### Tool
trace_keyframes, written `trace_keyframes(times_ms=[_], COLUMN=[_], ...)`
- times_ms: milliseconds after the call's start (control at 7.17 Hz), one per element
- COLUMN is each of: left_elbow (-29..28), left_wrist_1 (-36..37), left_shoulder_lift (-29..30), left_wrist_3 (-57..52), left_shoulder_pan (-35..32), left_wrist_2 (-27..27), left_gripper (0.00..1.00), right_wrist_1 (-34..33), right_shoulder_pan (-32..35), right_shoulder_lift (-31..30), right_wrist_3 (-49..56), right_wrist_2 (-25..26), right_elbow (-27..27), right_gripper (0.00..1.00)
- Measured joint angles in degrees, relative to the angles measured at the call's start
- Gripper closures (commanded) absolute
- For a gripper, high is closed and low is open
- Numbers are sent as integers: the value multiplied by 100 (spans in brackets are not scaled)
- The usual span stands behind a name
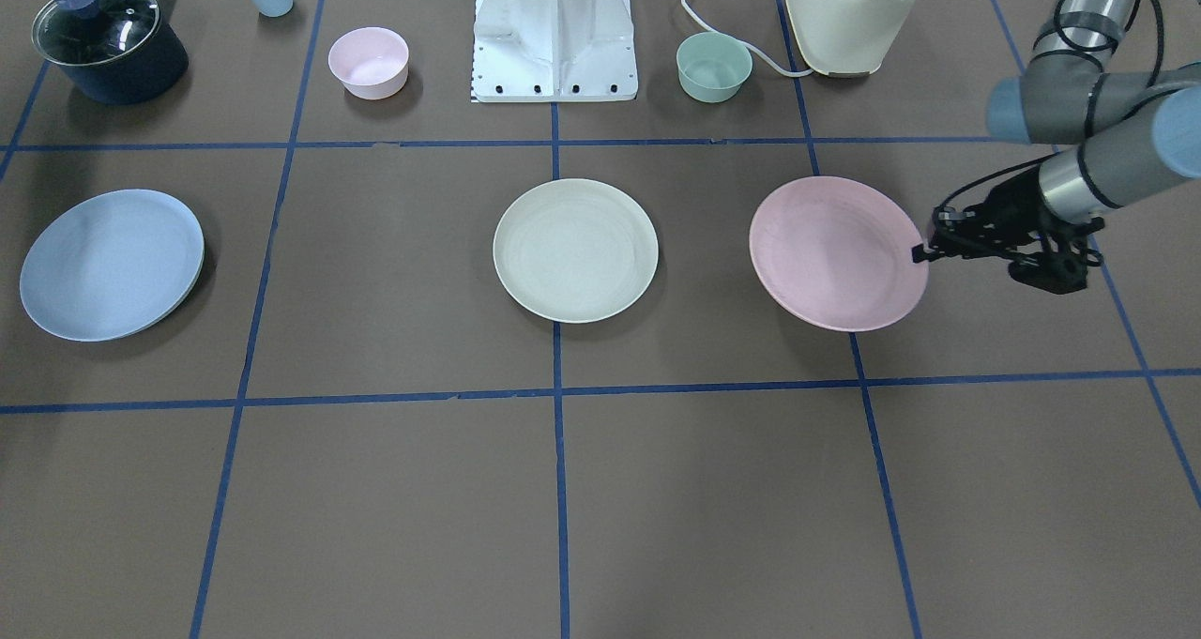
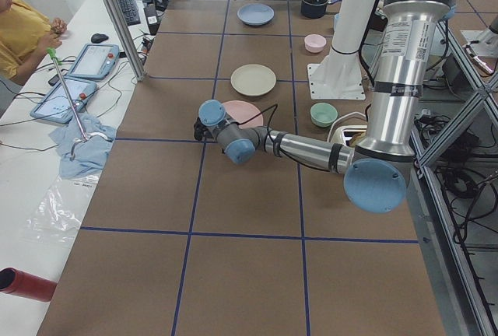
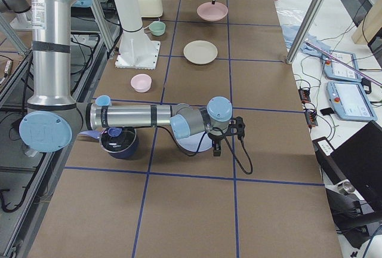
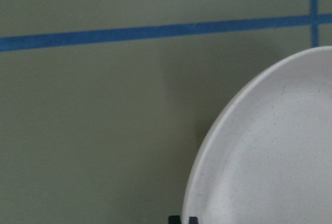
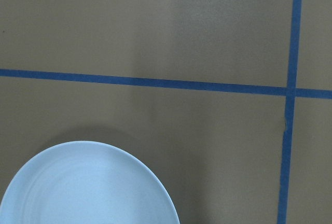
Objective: Stack three plates with pink and blue
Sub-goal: 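Carry the pink plate with the left gripper onto the cream plate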
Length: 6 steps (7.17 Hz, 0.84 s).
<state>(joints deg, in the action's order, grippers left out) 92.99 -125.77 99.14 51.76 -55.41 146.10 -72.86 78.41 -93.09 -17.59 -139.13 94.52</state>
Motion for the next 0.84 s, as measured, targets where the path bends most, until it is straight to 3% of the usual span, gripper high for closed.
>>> trace_keyframes(times_ms=[419, 698, 837], left_elbow=[100, -55, -95], left_wrist_1=[13, 11, 5], left_shoulder_lift=[1157, 1510, 1575], left_wrist_3=[1959, 2196, 2213], left_shoulder_pan=[1338, 1634, 1732], left_wrist_2=[-476, -830, -993], left_gripper=[100, 100, 92], right_wrist_1=[0, 0, 0], right_shoulder_pan=[-1, -1, -2], right_shoulder_lift=[25, 28, 28], right_wrist_3=[-49, -57, -57], right_wrist_2=[-6, -14, -15], right_elbow=[-6, -8, -13], right_gripper=[0, 0, 0])
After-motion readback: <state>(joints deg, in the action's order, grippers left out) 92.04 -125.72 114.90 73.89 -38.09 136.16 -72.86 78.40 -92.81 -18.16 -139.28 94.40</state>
